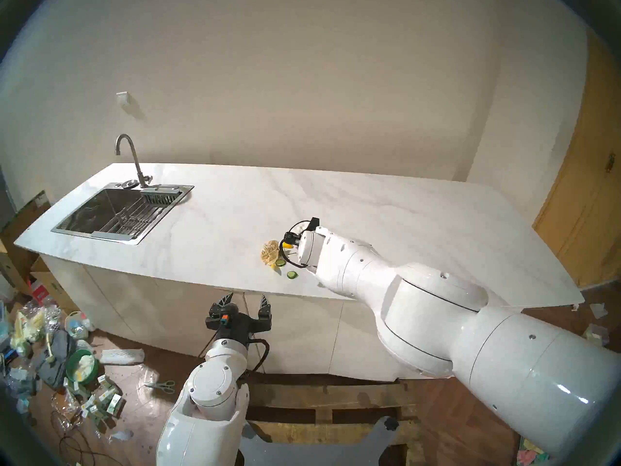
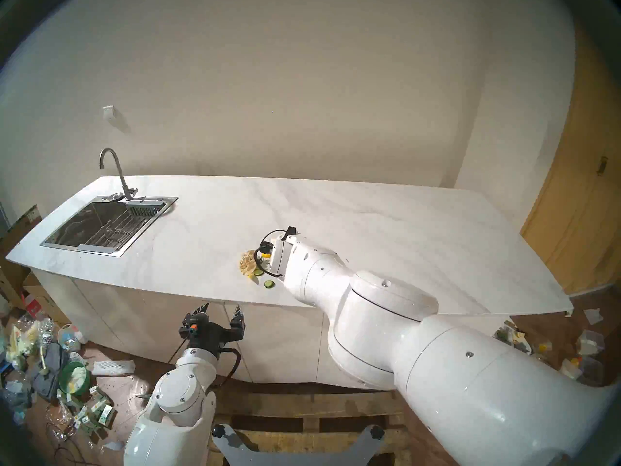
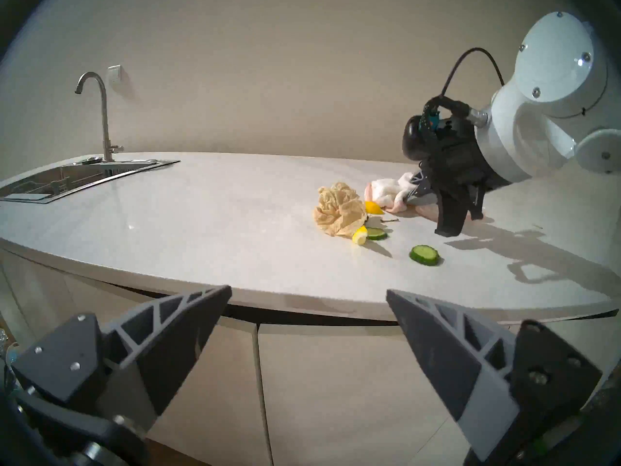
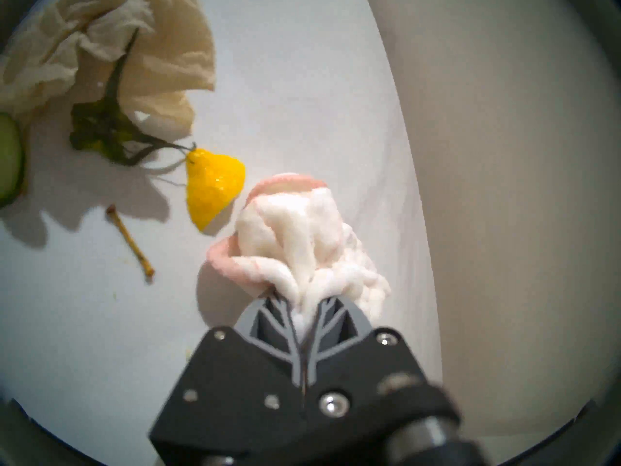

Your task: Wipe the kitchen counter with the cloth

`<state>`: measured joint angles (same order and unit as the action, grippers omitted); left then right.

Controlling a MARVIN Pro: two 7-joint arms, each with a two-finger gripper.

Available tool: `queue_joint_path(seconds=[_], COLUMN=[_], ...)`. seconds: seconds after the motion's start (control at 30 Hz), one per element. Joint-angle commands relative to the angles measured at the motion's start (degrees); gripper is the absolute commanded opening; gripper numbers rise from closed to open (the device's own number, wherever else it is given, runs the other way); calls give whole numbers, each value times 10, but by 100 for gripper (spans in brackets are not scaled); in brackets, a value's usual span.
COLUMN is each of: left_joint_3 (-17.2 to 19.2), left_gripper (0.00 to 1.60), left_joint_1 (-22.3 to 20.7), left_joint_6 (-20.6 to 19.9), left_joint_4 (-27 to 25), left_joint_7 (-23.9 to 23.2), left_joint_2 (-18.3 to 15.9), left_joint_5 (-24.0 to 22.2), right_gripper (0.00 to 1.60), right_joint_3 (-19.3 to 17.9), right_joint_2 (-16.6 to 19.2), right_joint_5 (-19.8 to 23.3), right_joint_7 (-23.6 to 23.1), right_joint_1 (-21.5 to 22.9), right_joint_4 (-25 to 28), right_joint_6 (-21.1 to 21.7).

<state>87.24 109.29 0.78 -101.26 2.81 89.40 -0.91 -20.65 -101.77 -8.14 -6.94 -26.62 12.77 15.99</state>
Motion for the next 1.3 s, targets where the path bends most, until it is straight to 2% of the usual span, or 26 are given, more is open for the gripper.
queue_joint_path(seconds=[0.0, 0.1, 0.13, 0.2, 0.3, 0.4, 0.67, 0.8, 1.13, 1.27], left_joint_3=[-1, -1, -1, -1, -1, -1, -1, -1, -1, -1], left_gripper=[160, 160, 160, 160, 160, 160, 160, 160, 160, 160], left_joint_1=[-4, -3, -3, -3, -3, -3, -2, -3, -3, -3], left_joint_6=[4, 4, 4, 4, 4, 4, 4, 4, 4, 4], left_joint_4=[-16, -16, -16, -17, -17, -18, -18, -18, -18, -17], left_joint_7=[-2, -2, -2, -3, -3, -3, -3, -3, -3, -3], left_joint_2=[-1, -1, -1, -1, -1, -1, -1, -1, -1, -1], left_joint_5=[0, 0, 0, -1, -1, -1, -1, -1, -1, -1], right_gripper=[0, 0, 0, 0, 0, 0, 0, 0, 0, 0], right_joint_3=[5, 5, 5, 9, 11, 18, 29, 26, 33, 33], right_joint_2=[17, 28, 28, 35, 45, 56, 82, 92, 133, 158], right_joint_5=[3, 6, 6, 4, 8, 5, 2, 6, -6, -1], right_joint_7=[-63, -101, -101, -143, -156, -200, -289, -309, -307, -348], right_joint_1=[54, 65, 65, 73, 77, 82, 94, 99, 88, 82], right_joint_4=[-3, -5, -5, -7, -9, -9, 23, 44, 126, 165], right_joint_6=[-39, -53, -53, -63, -74, -90, -142, -165, -226, -230])
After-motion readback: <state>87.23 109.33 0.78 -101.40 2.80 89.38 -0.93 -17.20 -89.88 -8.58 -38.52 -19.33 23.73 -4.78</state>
